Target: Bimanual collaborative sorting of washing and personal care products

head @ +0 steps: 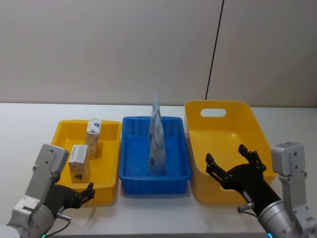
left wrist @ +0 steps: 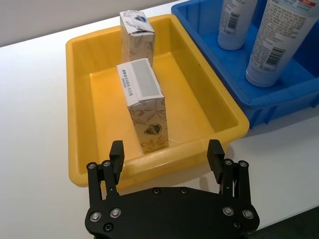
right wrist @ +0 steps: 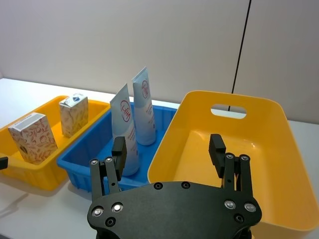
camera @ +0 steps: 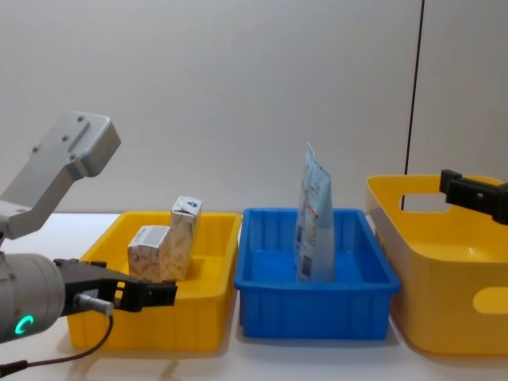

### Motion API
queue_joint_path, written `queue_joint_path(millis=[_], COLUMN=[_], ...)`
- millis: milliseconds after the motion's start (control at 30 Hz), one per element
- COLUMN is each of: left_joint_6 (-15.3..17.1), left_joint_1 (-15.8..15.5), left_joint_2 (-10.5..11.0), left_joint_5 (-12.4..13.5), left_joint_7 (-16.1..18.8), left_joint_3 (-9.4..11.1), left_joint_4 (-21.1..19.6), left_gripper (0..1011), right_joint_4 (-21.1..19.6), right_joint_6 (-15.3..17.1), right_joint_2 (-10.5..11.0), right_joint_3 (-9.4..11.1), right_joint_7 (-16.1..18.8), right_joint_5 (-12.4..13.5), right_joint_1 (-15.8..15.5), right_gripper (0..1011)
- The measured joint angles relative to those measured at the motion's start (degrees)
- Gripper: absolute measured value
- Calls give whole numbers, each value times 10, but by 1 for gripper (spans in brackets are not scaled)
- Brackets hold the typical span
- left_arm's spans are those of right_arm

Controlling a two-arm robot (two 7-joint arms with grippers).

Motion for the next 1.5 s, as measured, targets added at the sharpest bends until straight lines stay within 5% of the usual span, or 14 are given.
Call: queue_joint_path(millis=[467, 1500], left_joint_6=[-22, -70], left_joint_1=[-3, -71], left_joint_2=[-16, -48], left_joint_5=[6, 17], left_joint_7=[8, -25], left_joint_3=[-9, -14], left_joint_4=[16, 117], left_gripper=[1001, 1002], right_joint_4=[0, 0], right_joint_6=[0, 0], right_joint_2=[0, 0], right_joint_3=[0, 0], right_joint_7=[0, 0], right_joint_5=[0, 0], right_joint_1=[0, 0], right_gripper=[1002, 1002])
